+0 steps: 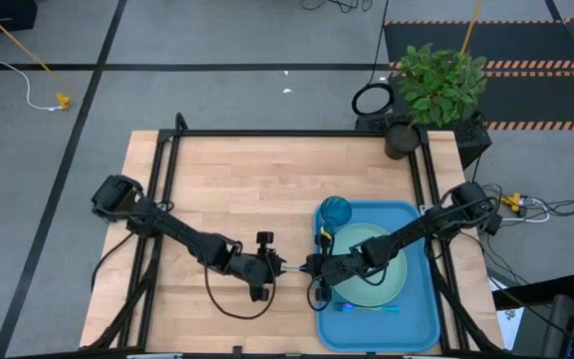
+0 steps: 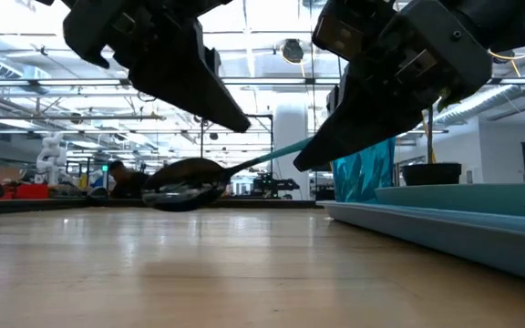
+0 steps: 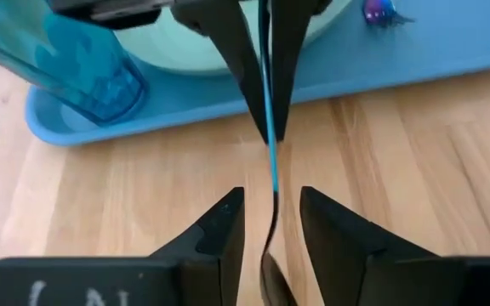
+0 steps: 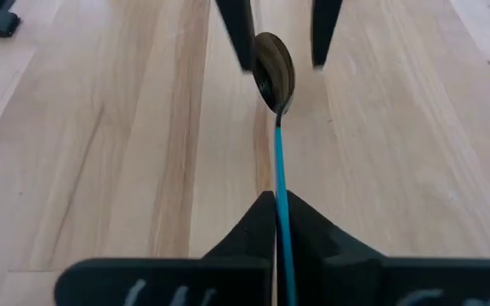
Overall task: Pick and place plate/cup/fork/spoon on tray
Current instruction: Put the blue spoon on the blue serving tray to the left of the blue fork
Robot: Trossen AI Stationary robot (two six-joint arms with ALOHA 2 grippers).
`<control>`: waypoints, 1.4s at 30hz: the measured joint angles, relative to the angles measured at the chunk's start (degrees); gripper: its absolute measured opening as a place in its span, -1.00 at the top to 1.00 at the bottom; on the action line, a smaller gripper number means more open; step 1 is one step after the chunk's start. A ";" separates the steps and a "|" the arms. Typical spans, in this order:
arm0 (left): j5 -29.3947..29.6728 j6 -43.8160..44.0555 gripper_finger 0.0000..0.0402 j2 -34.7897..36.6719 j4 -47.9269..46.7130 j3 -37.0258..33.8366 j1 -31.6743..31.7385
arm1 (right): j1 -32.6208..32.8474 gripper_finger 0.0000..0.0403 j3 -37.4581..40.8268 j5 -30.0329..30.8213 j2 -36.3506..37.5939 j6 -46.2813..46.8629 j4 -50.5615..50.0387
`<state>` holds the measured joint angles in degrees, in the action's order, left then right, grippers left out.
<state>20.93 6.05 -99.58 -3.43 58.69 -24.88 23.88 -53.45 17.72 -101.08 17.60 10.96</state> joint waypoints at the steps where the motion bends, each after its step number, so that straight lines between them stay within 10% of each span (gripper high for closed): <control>1: 0.16 -0.16 0.41 0.35 -0.11 -0.06 0.01 | 0.14 1.00 0.00 0.00 0.00 0.23 -0.06; 20: 3.45 -7.18 0.40 1.38 5.07 -0.01 -0.96 | 0.68 1.00 0.00 -0.80 8.00 5.73 -6.29; 42: 23.92 -26.74 0.40 -0.83 18.03 0.01 -5.26 | 2.01 1.00 0.00 4.70 12.59 7.54 -0.82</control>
<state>44.85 -20.69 -100.41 14.60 58.70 -30.15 25.89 -53.45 22.41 -88.49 25.13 10.14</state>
